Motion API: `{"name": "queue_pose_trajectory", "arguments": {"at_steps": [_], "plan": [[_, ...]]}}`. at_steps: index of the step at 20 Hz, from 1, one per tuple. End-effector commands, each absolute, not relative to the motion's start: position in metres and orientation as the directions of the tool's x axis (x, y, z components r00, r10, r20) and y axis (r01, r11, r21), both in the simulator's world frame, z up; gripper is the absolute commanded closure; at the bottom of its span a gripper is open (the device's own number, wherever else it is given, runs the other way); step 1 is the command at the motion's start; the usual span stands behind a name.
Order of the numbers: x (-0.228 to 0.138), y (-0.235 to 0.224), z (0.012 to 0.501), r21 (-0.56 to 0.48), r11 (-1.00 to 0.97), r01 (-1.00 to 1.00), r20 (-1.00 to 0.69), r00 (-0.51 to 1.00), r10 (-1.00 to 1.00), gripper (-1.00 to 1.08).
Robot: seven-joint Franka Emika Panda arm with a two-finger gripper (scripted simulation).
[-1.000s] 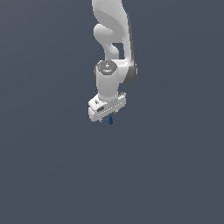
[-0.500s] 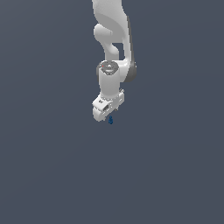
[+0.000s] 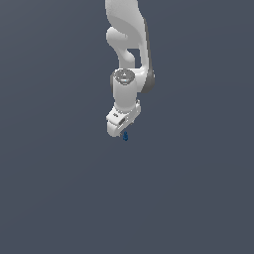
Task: Pick up the object and move it to a goal position.
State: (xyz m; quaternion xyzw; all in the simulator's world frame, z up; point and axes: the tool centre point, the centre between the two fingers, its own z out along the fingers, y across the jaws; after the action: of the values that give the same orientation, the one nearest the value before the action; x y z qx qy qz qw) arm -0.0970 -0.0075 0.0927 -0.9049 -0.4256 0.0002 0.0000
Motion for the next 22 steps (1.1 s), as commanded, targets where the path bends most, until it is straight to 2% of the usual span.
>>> {"name": "queue_pose_trajectory", "arguments": {"at_steps": [1,18,19,22], "plan": [[-0.097,-0.008,0.092,0.000,-0.638,0.770,0.000,0.638,0.770,-0.92],[-0.098,-0.007,0.042,0.000,-0.634,0.774,0.000,0.634,0.774,-0.92],[-0.098,-0.007,0.042,0.000,-0.634,0.774,0.000,0.634,0.774,1.08],[-0.098,-0.007,0.042,0.000,-0.634,0.774,0.000,0.634,0.774,1.08]]}}
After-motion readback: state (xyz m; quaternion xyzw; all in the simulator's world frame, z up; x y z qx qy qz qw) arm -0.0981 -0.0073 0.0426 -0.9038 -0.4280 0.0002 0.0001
